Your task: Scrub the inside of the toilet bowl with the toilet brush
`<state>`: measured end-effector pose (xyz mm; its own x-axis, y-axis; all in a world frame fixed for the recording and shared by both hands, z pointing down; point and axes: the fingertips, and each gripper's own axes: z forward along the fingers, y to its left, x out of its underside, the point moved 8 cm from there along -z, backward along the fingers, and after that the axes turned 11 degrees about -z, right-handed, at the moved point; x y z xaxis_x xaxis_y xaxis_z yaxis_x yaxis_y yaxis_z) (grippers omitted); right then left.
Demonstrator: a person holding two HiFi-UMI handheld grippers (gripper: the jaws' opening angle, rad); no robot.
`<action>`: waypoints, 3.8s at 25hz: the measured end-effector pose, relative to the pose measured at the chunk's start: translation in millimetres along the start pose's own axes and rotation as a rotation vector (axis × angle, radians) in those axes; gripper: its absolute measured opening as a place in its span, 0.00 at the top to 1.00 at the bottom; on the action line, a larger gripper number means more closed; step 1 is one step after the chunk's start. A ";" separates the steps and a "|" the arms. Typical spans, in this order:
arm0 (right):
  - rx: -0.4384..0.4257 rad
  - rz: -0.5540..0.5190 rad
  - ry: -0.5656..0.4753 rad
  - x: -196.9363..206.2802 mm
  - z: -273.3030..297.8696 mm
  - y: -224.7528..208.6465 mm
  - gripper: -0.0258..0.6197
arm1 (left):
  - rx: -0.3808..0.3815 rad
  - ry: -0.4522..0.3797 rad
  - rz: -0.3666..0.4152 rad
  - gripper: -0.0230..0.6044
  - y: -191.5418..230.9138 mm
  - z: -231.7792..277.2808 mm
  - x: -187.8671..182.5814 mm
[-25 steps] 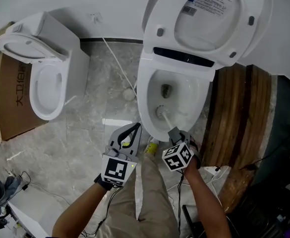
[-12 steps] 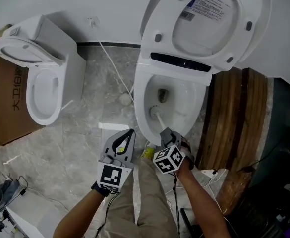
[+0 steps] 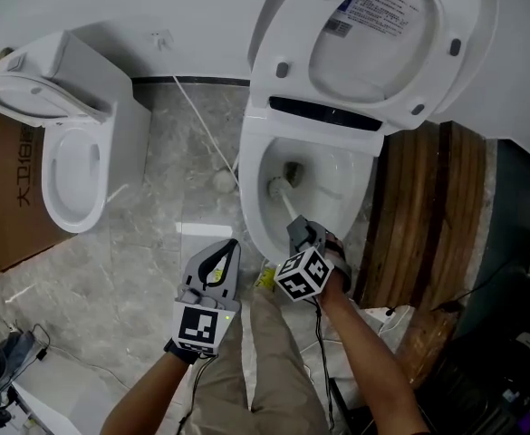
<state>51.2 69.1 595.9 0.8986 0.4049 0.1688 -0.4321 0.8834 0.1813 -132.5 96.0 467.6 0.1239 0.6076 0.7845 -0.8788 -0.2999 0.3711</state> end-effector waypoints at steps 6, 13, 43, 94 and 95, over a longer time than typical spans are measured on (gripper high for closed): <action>0.024 -0.061 0.001 -12.1 10.2 -19.8 0.73 | -0.010 -0.005 -0.006 0.95 3.7 6.1 -7.4; 0.070 -0.161 0.011 -16.8 27.2 -51.9 0.73 | -0.026 0.007 -0.008 0.95 10.7 9.2 -8.4; 0.039 -0.066 0.124 12.3 102.0 -64.5 0.74 | -0.051 0.046 -0.043 0.95 32.1 2.5 3.8; -0.075 -0.003 0.145 29.5 74.8 -46.0 0.72 | 0.018 0.006 -0.045 0.95 -5.1 -0.3 2.9; -0.069 0.010 0.134 31.6 69.2 -44.8 0.72 | 0.021 0.004 -0.044 0.95 -6.7 -1.2 1.0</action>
<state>93.7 26.1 660.2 0.8984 0.4375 0.0384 -0.4389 0.8915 0.1121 -127.1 99.5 465.4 0.1605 0.6240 0.7648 -0.8624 -0.2882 0.4161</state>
